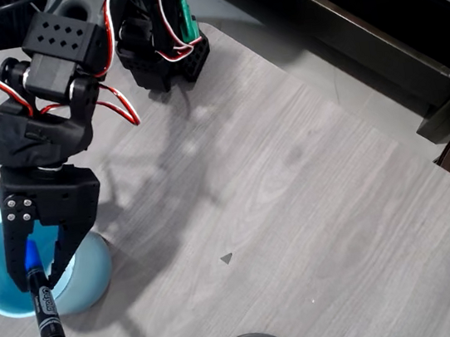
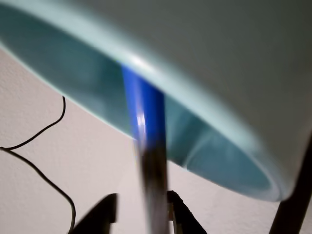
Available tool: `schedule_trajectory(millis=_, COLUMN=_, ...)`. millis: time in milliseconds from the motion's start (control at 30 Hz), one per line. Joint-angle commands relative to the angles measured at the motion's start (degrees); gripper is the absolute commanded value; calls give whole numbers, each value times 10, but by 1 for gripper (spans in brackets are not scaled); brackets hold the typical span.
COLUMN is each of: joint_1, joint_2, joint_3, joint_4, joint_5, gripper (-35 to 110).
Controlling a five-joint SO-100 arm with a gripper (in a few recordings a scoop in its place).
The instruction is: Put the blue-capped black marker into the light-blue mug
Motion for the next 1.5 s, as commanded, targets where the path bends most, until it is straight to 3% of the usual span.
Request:
schedule_trajectory(millis=0, joint_1=-4, joint_2=20, joint_3=-1, joint_4=-10, joint_5=2, gripper=28)
schedule_trajectory(millis=367, joint_1=-28, joint_2=73, joint_3=29, joint_4=-10, joint_5=-39, gripper=30)
schedule_trajectory(millis=533, joint_1=-100, joint_2=168, joint_3=90, joint_4=-11, joint_5=-173, gripper=26)
schedule_trajectory(millis=633, joint_1=-143, joint_2=255, joint_3=145, joint_4=-11, joint_5=-288, gripper=0)
schedule_trajectory(millis=933, joint_1=-219, joint_2=553, joint_3=374, joint_4=-1, joint_5=-487, gripper=0)
schedule_trajectory(millis=1467, joint_1=-282, joint_2=773, joint_3=536, joint_4=104, joint_5=-530, gripper=0)
